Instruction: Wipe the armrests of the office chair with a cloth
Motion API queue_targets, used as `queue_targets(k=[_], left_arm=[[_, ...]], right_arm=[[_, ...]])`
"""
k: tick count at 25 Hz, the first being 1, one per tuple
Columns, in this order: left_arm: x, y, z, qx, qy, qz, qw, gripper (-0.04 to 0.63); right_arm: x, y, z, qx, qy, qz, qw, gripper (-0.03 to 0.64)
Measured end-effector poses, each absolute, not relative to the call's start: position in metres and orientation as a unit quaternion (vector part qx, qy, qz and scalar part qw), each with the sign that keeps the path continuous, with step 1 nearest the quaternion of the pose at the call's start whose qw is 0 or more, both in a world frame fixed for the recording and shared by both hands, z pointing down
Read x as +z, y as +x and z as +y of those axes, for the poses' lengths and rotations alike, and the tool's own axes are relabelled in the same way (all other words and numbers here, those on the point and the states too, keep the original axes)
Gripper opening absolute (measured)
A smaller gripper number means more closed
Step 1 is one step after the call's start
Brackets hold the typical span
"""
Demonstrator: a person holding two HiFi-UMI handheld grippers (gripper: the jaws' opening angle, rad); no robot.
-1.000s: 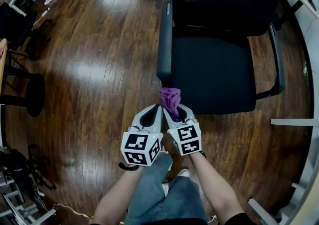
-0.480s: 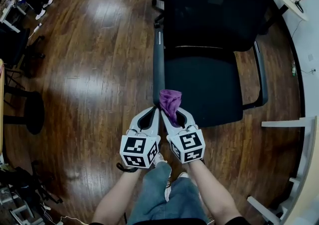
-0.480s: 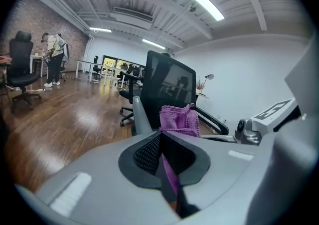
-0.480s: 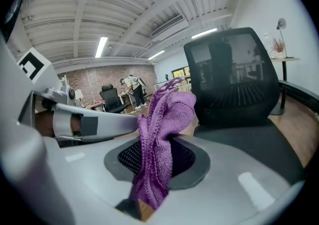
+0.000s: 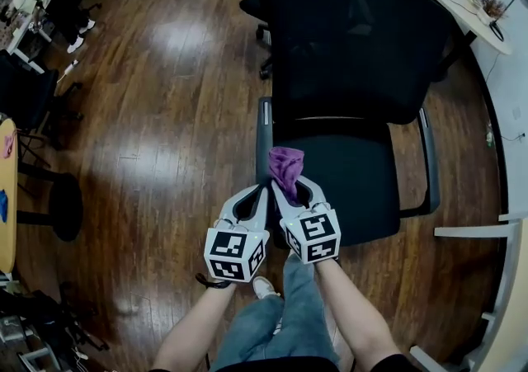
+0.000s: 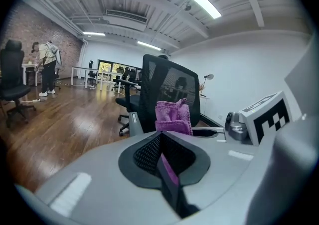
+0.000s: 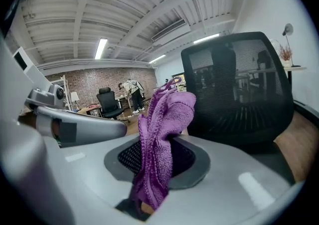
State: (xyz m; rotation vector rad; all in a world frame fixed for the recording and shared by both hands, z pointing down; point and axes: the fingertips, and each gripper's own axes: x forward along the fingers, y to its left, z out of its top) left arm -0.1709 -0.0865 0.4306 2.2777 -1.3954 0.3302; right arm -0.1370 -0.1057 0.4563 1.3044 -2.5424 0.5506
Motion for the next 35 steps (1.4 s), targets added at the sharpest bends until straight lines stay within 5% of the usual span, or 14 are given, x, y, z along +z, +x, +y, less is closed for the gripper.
queue_targets(k=[18,35], left_arm=[[0.477,-0.148,-0.225,0.164,0.781,-0.544,0.257,0.005],[0.490,-0.176,-0.188,0.167,0.768,-0.555,0.272,0.005]], right_arm=[[0.529,-0.122,-0.267,0.219,0.397,-0.880,0.141,0.095],[0.533,-0.138,-0.232,0.225,0.380,-0.885,0.150,0.095]])
